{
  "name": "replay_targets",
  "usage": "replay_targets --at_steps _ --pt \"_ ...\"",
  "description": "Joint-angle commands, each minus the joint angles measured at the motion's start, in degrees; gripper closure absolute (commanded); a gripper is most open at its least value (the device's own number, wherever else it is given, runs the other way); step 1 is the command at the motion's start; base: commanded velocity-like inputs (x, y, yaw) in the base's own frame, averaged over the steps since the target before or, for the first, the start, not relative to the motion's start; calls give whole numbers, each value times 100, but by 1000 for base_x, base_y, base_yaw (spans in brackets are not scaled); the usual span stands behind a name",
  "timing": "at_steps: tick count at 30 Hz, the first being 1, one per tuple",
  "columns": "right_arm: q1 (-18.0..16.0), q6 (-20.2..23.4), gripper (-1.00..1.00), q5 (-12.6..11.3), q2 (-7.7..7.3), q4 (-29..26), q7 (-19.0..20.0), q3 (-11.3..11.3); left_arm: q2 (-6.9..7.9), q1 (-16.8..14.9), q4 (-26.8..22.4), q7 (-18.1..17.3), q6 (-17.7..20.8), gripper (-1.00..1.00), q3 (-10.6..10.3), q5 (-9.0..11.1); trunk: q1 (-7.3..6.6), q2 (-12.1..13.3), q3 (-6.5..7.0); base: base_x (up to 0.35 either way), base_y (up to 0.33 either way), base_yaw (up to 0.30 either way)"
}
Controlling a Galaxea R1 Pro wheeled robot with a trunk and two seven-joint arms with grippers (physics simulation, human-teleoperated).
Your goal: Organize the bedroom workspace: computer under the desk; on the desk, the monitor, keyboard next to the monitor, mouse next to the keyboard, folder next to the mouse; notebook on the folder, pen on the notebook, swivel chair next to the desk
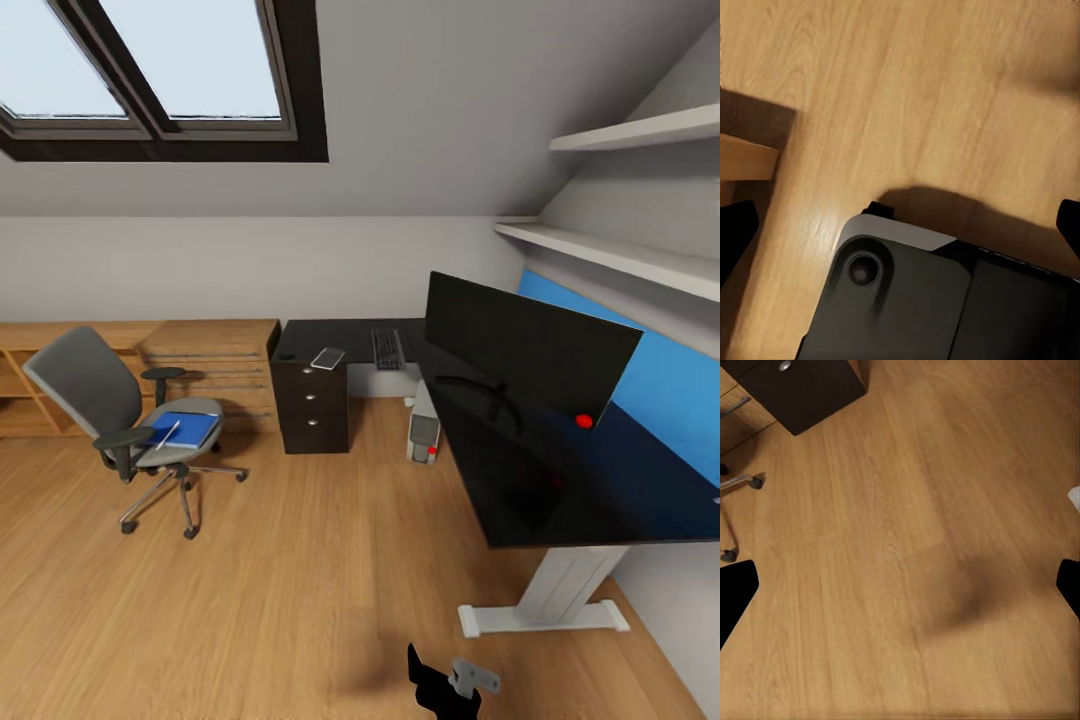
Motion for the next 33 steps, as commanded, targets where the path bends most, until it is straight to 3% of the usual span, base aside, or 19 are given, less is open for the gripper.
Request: replay_targets --at_steps 1,16,33 --pt "-6 -22 -100 -62 0 10 41 20 4 -2 -8 38 -35 -100 -31 60 3 -11 -11 -21 -9 -13" --pt "-6 -29 -100 -62 -5 8 41 16 2 -5 240 21 -489 -100 -53 53 3 -11 -11 -5 -13 -25" --pt "-6 -31 -100 -62 -20 8 41 19 11 -5 258 20 -497 -100 -55 58 3 -11 -11 0 -72 -249"
